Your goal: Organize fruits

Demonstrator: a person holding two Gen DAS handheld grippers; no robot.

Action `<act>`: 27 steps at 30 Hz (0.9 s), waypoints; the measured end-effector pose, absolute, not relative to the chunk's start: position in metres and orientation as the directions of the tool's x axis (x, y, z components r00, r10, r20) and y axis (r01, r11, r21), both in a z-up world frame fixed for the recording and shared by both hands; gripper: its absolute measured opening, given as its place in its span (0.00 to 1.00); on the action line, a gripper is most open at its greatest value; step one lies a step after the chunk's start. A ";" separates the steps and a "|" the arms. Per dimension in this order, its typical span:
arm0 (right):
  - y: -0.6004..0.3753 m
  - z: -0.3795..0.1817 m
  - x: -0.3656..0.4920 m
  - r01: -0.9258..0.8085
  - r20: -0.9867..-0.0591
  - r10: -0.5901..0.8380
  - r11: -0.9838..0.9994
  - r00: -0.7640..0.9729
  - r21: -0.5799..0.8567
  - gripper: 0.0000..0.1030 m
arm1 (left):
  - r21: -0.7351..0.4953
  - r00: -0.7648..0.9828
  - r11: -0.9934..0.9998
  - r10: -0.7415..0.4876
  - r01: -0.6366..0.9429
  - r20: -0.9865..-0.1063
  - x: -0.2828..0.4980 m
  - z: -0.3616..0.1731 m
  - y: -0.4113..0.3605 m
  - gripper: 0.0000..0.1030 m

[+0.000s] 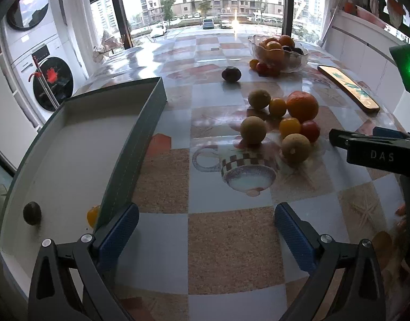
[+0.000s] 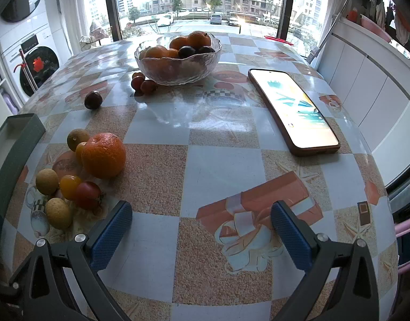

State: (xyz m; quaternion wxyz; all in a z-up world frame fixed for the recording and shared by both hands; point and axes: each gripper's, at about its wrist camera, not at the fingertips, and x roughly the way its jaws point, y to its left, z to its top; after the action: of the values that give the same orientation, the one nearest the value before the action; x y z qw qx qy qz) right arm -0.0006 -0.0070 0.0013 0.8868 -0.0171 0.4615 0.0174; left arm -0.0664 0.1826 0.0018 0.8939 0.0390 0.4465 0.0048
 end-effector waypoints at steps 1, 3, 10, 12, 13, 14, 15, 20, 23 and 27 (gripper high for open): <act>-0.007 0.001 -0.001 -0.047 -0.819 0.015 0.999 0.574 -0.014 1.00 | 0.074 0.601 0.997 0.044 0.025 -0.798 -0.066 0.002 0.182 0.99; -0.007 0.001 -0.001 -0.047 -0.819 0.015 0.999 0.573 -0.014 1.00 | 0.074 0.601 0.997 0.043 0.027 -0.798 -0.066 0.002 0.182 0.99; -0.007 0.001 -0.001 -0.046 -0.819 0.016 0.999 0.574 -0.014 1.00 | 0.074 0.602 0.997 0.043 0.027 -0.798 -0.067 0.002 0.182 0.99; -0.007 0.001 -0.001 -0.049 -0.820 0.015 0.999 0.572 -0.016 1.00 | 0.073 0.602 0.997 0.042 0.027 -0.797 -0.067 0.002 0.183 0.99; -0.007 0.001 0.001 -0.053 -0.821 0.017 0.998 0.570 -0.016 1.00 | 0.073 0.602 0.997 0.042 0.027 -0.797 -0.067 0.002 0.183 0.99; -0.007 0.002 0.002 -0.057 -0.823 0.019 0.998 0.568 -0.015 1.00 | 0.073 0.602 0.997 0.042 0.028 -0.797 -0.067 0.001 0.182 0.99; -0.008 0.002 0.002 -0.063 -0.826 0.023 0.998 0.563 -0.014 1.00 | 0.074 0.602 0.997 0.042 0.027 -0.797 -0.067 0.002 0.183 0.99; -0.013 0.002 -0.004 -0.114 -0.840 0.051 0.993 0.539 -0.013 1.00 | 0.073 0.603 0.997 0.042 0.027 -0.797 -0.067 0.002 0.183 0.99; -0.018 0.003 -0.015 -0.125 -0.834 0.059 0.992 0.549 -0.012 1.00 | 0.073 0.603 0.997 0.042 0.027 -0.797 -0.067 0.002 0.182 0.99; -0.018 0.002 -0.017 -0.120 -0.823 0.057 0.993 0.565 -0.013 1.00 | 0.073 0.603 0.997 0.042 0.027 -0.797 -0.067 0.002 0.183 0.99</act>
State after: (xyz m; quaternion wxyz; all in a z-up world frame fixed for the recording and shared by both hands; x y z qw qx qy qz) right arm -0.0168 -0.0182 0.0021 0.8839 -0.0338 0.4637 0.0500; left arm -0.0673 0.1825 0.0017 0.8945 0.0388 0.4454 0.0043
